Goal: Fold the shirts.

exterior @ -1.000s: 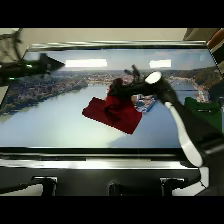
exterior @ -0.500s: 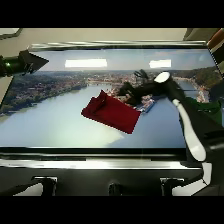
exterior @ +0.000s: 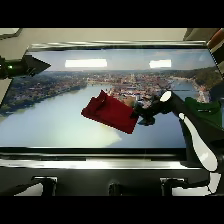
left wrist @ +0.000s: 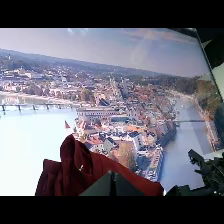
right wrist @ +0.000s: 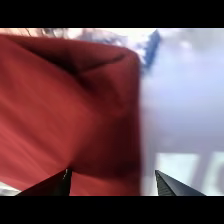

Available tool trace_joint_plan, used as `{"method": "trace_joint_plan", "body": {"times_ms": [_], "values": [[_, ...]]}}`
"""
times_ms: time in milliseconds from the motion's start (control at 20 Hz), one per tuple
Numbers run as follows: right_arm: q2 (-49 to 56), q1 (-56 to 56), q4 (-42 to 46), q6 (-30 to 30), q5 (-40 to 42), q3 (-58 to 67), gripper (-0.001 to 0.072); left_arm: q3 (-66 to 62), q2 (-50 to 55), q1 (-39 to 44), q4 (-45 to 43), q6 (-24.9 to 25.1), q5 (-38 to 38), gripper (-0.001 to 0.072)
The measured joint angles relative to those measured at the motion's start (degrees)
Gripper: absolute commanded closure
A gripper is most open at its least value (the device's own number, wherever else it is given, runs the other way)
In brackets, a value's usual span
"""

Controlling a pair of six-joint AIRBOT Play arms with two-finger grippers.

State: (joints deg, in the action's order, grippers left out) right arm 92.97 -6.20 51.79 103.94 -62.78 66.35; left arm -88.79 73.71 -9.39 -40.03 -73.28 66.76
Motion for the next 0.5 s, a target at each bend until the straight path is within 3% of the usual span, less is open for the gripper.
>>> {"method": "trace_joint_plan", "body": {"times_ms": [50, 100, 350, 500], "values": [[0.2, -0.6, -1.9, 0.0, 1.9, -1.0, 0.0374, 0.0, 0.0, 0.1, 0.0, 0.0, 0.1, 0.0681], [0.3, -1.0, -4.1, -0.7, 2.9, -1.6, 0.0671, 0.0, 0.0, 0.3, 0.0, 0.0, 0.0, 0.0681], [-1.6, 2.0, -12.6, -9.3, 0.6, 2.7, 0.0670, 0.0, 0.0, 0.7, -0.1, 0.0, -0.7, 0.0681], [-6.2, 9.2, -10.6, -9.2, -3.7, 11.5, 0.0670, 0.0, 0.0, 0.7, -0.1, 0.0, -0.8, 0.0681]]}}
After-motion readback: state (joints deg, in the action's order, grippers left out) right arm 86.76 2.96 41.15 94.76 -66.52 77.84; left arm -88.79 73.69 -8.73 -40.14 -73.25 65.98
